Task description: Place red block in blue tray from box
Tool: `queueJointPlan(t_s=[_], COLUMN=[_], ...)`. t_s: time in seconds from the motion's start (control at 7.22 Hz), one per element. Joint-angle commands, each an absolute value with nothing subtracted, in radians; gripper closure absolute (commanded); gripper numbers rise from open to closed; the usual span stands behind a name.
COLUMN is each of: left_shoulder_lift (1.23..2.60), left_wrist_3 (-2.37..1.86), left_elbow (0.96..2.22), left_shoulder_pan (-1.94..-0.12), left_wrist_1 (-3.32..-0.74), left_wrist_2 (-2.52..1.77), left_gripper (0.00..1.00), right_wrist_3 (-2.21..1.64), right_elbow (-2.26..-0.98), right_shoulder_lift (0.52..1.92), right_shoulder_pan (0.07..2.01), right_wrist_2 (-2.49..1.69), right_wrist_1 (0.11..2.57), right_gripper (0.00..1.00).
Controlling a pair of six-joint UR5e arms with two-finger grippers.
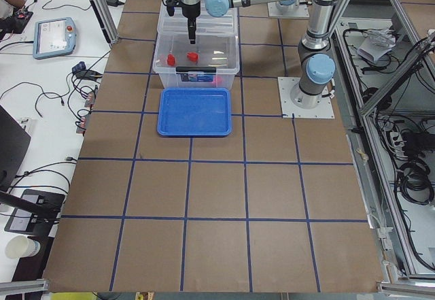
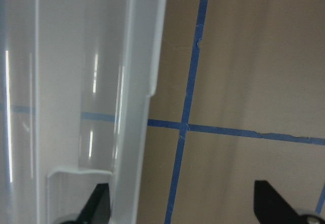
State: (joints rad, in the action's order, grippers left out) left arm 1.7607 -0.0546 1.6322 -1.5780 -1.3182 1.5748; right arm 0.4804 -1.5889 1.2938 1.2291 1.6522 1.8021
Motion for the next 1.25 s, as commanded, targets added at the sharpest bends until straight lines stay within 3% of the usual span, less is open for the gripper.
queueJointPlan(t_s=[0.0,0.69,1.11], left_shoulder_lift=[1.842,1.904,1.976], left_wrist_3=[-0.061,-0.077,-0.135], left_elbow=[1.663,1.771,1.813], left_shoulder_pan=[-1.566,-1.566,-1.566], left_wrist_1=[-1.211,-1.033,-0.942], left_wrist_2=[1.566,1.565,1.562], left_gripper=[0.0,0.0,0.0], right_wrist_3=[0.527,0.517,0.514], right_elbow=[-1.588,-1.557,-1.535], right_shoulder_lift=[1.292,1.313,1.443], right_shoulder_pan=[1.203,1.197,1.201], right_wrist_2=[1.654,1.646,1.646], right_wrist_1=[1.805,1.789,1.706], right_gripper=[0.0,0.0,0.0])
